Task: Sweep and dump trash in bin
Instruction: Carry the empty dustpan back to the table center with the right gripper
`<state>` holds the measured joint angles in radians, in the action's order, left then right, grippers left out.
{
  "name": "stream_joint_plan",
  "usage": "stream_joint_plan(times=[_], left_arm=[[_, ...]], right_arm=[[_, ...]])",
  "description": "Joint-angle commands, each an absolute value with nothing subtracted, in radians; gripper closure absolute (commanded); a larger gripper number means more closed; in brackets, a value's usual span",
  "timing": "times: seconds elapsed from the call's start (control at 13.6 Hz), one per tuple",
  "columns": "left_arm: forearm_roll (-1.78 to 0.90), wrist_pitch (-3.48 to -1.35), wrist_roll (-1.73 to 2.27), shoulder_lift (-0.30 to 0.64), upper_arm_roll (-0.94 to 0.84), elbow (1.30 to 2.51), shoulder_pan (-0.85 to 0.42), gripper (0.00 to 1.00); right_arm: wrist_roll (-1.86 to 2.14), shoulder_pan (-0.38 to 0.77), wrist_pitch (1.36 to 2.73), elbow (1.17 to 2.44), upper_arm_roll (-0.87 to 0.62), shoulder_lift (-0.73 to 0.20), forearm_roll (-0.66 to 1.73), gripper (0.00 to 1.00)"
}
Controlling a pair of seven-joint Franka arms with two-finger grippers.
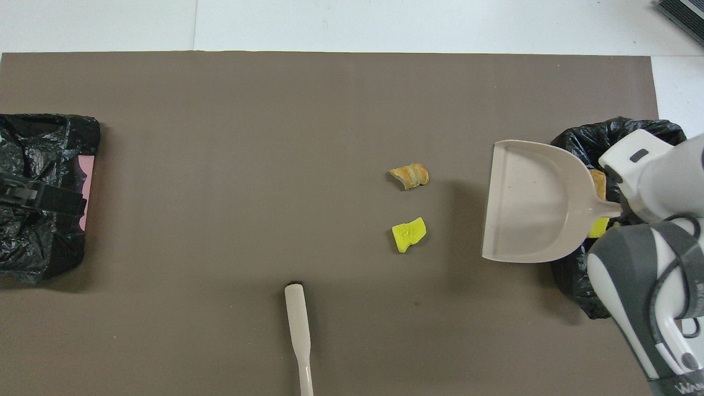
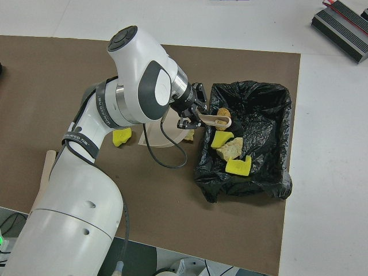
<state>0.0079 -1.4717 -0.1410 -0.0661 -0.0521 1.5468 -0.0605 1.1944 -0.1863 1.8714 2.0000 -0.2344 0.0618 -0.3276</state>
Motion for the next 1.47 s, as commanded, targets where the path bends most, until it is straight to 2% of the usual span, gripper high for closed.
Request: stream_joint_plan(times=[0.0,0.37,0.66,1.03,1.4], left_arm=[[0.023,-1.45,-0.146,-0.064,-0.055,1.526,-0.055,0.0],[0.025,-1.45,-0.147,-0.064,-0.055,1.526,-0.054,0.0],[0.023,-1.45,-0.147,-0.064,-0.055,1.526,-0.054,0.0],[0.025,-1.45,-0.147,-0.064,-0.055,1.526,-0.054,0.0],[0.023,-1.45,-0.147,-0.064,-0.055,1.526,-0.054,0.0]], right_arm=[[0.999,-0.114,1.841,1.991,-0.233,0.019,-0.281,1.0],[0.569,0.046,1.855,1.985,-0.233,-0.041,-0.147,1.0],[0.165,0.198,1.913,1.935,-0.233,-0.136,-0.1,1.0],[-0.288,0.349,1.902,1.761,-0.233,-0.294,-0.003,1.0],[-0.566,0.432,1.858,1.481,-0.233,-0.523,0.069,1.0]])
